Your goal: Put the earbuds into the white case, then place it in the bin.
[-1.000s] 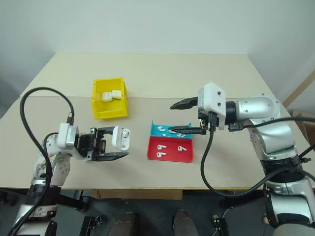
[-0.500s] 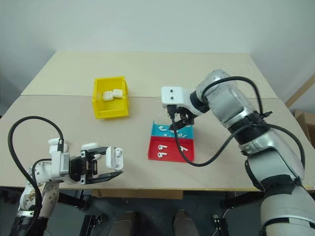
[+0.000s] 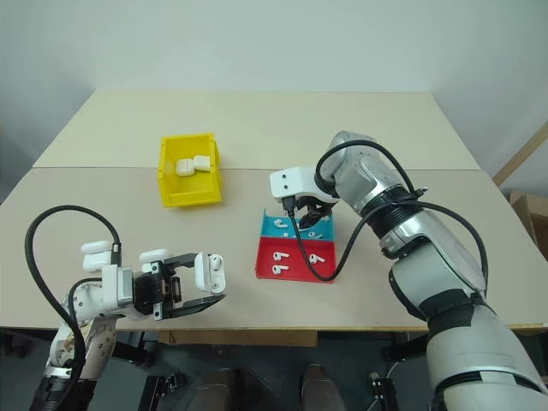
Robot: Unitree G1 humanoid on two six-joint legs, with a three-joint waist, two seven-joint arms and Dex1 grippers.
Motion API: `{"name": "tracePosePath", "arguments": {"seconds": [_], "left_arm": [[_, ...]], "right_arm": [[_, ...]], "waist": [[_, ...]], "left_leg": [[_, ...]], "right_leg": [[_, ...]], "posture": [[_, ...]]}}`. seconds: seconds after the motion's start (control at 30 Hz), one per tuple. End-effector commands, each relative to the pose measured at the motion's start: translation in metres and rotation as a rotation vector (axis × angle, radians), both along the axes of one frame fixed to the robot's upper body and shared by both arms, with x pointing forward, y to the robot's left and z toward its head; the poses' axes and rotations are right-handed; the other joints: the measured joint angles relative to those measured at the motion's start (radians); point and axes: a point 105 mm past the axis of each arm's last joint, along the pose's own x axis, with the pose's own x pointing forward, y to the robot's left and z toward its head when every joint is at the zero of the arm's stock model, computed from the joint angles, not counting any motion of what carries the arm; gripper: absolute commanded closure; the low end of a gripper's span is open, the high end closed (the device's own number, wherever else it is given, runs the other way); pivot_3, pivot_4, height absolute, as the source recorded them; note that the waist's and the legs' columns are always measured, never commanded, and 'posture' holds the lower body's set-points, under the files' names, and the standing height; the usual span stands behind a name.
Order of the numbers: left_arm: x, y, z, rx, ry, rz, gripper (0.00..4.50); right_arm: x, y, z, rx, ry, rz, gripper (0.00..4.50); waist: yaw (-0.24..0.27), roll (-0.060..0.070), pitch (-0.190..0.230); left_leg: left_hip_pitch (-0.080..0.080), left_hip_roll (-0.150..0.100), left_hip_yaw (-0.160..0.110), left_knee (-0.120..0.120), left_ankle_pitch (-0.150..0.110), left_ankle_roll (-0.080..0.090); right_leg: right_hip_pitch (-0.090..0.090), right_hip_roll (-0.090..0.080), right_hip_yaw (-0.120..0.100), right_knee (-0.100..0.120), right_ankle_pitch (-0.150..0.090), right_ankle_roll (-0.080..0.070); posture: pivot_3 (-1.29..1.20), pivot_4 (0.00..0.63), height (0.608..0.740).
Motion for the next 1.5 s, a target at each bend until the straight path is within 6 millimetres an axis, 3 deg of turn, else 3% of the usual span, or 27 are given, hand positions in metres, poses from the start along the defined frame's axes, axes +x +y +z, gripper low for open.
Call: {"name": "tracePosePath", "arguments": {"seconds": [0.03,0.37,0.73,0.8,1.5], "left_arm": [[0.0,-0.004,0.007,-0.007,-0.048,-0.004,1.76],[-0.001,-0.006,0.007,-0.002,-0.05,-0.005,1.76],[0.0,-0.007,0.007,0.001,-0.053,0.001,1.76],[0.0,-0.007,0.006,0.002,-0.052,0.003,1.76],[0.003,-0.007,0.004,0.006,-0.057,0.014,1.76]], "right_arm": [[0.004,0.005,0.01,0.005,-0.039,0.013,1.72],[0.012,0.007,-0.007,-0.013,-0.021,-0.023,1.72],[0.016,0.005,-0.012,-0.019,-0.025,-0.048,1.72],[0.016,0.005,-0.013,-0.026,-0.026,-0.042,2.08],[0.015,0.006,-0.016,-0.04,-0.027,-0.021,2.08]], "waist": [[0.0,0.0,0.0],[-0.001,0.0,0.0],[-0.002,0.0,0.0],[-0.002,0.0,0.0],[-0.002,0.0,0.0]], "left_leg": [[0.0,0.0,0.0,0.0,0.0,0.0],[0.001,0.0,0.0,0.0,0.0,0.0],[0.001,0.0,0.0,0.0,0.0,0.0],[0.001,0.0,0.0,0.0,0.0,0.0],[0.002,0.0,0.0,0.0,0.0,0.0]], "right_leg": [[0.0,0.0,0.0,0.0,0.0,0.0],[-0.001,0.0,0.0,0.003,0.0,0.0],[-0.001,0.001,0.0,0.003,0.0,0.0],[-0.001,0.001,0.0,0.003,0.0,0.0],[0.0,0.001,0.0,0.004,0.0,0.0]], "posture": [[0.0,0.15,0.74],[0.0,0.15,0.74],[0.0,0.15,0.74],[0.0,0.15,0.74],[0.0,0.15,0.74]]}}
